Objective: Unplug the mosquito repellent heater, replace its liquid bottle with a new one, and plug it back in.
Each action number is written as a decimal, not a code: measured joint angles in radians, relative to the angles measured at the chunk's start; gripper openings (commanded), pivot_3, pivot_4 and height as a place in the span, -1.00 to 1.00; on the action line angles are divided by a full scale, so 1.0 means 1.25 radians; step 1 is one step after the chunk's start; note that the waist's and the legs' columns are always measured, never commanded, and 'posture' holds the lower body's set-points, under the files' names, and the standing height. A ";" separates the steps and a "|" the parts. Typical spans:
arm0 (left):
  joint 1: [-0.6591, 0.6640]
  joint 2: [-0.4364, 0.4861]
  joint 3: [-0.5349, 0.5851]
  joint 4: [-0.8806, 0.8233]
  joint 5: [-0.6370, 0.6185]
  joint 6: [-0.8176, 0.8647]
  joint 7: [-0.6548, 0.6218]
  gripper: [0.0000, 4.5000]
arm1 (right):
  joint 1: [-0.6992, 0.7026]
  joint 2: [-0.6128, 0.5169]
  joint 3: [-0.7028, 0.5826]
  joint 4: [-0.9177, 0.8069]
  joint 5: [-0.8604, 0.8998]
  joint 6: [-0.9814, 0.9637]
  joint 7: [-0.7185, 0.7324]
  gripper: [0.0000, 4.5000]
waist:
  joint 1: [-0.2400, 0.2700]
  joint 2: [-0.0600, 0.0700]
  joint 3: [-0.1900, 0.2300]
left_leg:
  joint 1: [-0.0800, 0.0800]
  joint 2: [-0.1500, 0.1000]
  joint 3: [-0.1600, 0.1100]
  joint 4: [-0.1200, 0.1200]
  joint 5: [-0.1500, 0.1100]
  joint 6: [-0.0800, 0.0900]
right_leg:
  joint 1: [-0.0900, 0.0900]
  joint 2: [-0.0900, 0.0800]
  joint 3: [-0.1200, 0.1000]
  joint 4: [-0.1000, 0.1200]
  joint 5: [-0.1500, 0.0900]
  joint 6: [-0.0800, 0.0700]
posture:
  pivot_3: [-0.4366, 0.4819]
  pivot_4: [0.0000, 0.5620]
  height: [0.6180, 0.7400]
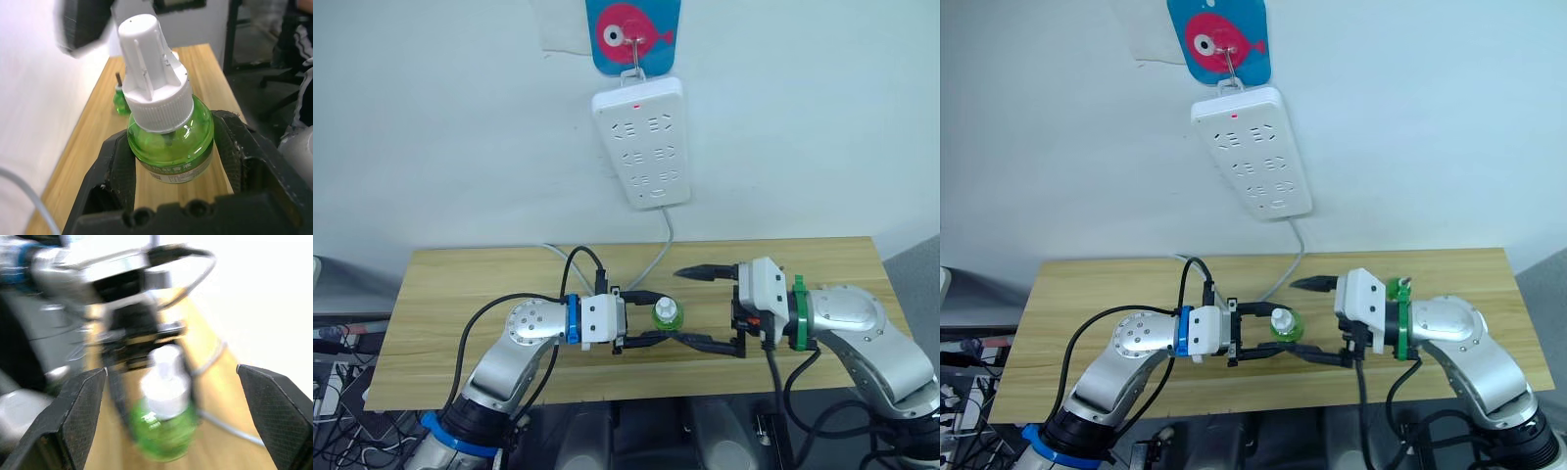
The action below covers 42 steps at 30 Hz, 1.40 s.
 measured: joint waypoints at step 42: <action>-0.019 -0.004 0.002 0.011 0.002 -0.003 -0.003 -0.01 | 0.074 0.026 0.048 -0.025 0.018 -0.012 -0.032 0.98 | -0.006 0.000 0.000 | 0.000 0.000 0.000 0.000 0.000 0.000 | 0.000 0.001 0.001 0.000 0.000 0.000 | -0.27 0.16 1.00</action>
